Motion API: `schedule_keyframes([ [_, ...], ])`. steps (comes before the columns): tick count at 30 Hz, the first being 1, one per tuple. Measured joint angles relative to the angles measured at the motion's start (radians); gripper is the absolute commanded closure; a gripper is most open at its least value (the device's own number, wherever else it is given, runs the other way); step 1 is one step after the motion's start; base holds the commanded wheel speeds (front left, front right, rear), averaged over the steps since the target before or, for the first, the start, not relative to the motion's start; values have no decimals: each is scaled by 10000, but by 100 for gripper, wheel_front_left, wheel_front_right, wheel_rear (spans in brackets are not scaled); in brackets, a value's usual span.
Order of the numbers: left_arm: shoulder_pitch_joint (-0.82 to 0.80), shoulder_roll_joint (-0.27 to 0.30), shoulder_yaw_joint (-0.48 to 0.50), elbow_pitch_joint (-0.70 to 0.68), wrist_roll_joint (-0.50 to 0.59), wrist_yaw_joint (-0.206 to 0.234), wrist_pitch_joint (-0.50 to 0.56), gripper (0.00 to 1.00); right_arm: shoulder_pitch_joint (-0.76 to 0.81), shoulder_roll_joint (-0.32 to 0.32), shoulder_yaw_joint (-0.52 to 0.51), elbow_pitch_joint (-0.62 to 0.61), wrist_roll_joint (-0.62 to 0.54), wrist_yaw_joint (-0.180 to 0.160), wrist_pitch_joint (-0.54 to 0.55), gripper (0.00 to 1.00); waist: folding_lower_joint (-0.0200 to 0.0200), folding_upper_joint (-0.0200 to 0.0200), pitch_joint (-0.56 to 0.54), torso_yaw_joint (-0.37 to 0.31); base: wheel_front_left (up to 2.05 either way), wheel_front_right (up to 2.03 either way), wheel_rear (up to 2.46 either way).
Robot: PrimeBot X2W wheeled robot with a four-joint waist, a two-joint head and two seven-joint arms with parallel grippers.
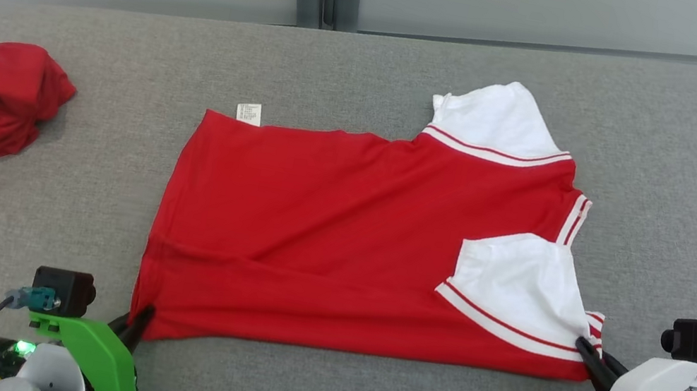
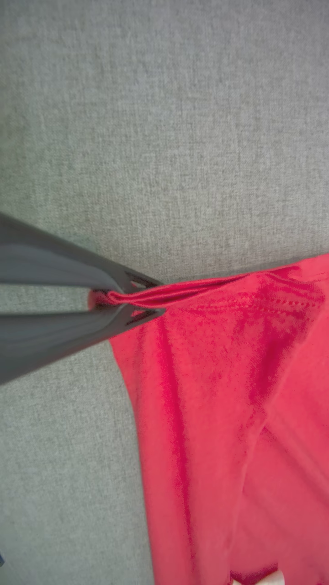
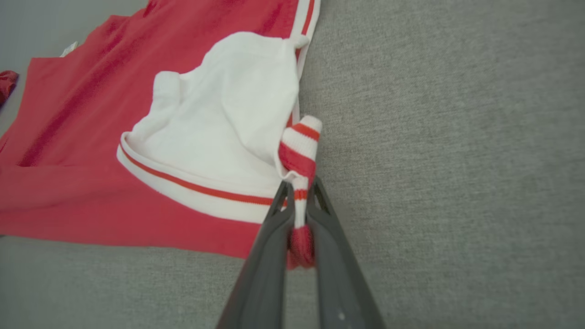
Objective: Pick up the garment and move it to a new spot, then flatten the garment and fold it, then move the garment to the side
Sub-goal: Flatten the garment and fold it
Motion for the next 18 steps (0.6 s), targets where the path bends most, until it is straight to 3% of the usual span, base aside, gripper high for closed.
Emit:
schedule_keyframes([
  [8,1536,525,151,-1753,-500,514,736,100,1414,-535,-700,-1546,192,10,2288,100,0,0,-192,395,0,0,0],
  [16,2551,901,224,-3101,-779,1055,1198,100,2884,29,-2069,-3352,-182,12,3779,100,-1,0,-325,500,0,0,0],
  [17,2637,932,213,-3200,-811,1108,1313,100,2924,115,-2163,-3476,-257,10,3894,97,0,0,-332,479,0,0,0],
  [18,2725,955,211,-3319,-853,1152,1407,100,2970,222,-2266,-3603,-357,10,4013,71,0,0,-336,456,0,0,0],
])
